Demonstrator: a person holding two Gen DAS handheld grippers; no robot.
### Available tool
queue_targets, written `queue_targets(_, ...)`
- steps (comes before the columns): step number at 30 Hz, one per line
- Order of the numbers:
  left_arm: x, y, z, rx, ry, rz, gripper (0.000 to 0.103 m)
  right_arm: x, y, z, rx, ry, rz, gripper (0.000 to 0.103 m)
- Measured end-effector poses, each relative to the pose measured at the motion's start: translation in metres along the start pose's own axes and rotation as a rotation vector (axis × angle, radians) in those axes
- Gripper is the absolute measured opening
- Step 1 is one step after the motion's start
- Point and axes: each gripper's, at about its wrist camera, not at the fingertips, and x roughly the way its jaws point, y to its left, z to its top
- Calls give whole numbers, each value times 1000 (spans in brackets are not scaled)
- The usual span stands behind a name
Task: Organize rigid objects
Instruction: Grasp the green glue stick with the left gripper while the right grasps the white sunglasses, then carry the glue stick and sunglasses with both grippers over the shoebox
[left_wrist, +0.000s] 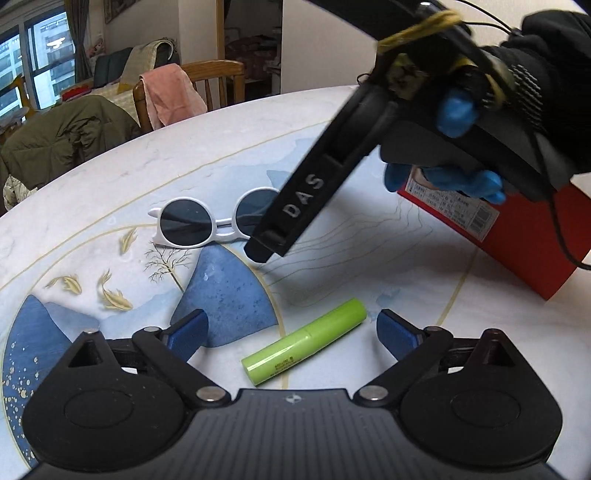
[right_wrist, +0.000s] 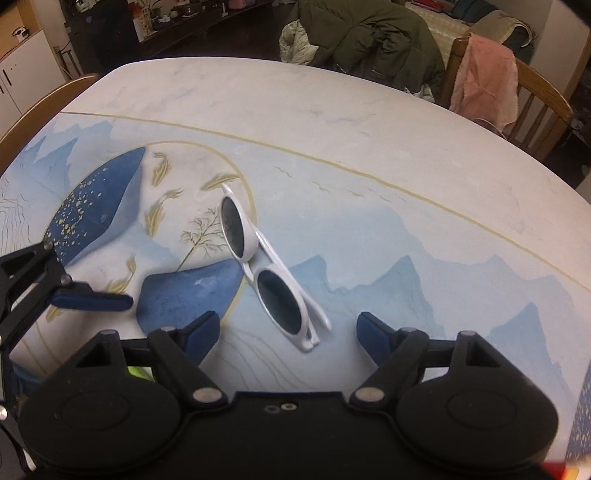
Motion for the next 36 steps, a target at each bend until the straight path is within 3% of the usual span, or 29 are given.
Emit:
queue_targets(7, 3, -1, -6, 16, 13, 2, 73, 7, -2, 3, 1, -28, 4, 73)
queue_targets(13, -1, -8, -8, 50, 5, -8, 53, 5, 8, 2, -52, -54, -9, 52)
queue_targets(15, -2, -12, -8, 64, 9, -12, 41, 4, 11, 1, -54, -59, -7, 46)
queue_targets(20, -6, -20, -9, 64, 21, -18, 33, 0, 21, -5, -55, -70, -5, 23)
queue_targets(22, -7, -23, -9, 58, 24, -11, 31, -1, 25, -9, -46, -76, -18, 21)
queue_targets(26, -9, -27, -11, 21, 32, 7, 17, -7, 29, -17, 13, -92, -39, 21)
queue_targets(36, -24, -23, -19, -193, 43, 20, 16, -57, 26, -54, 213, -123, -28, 20)
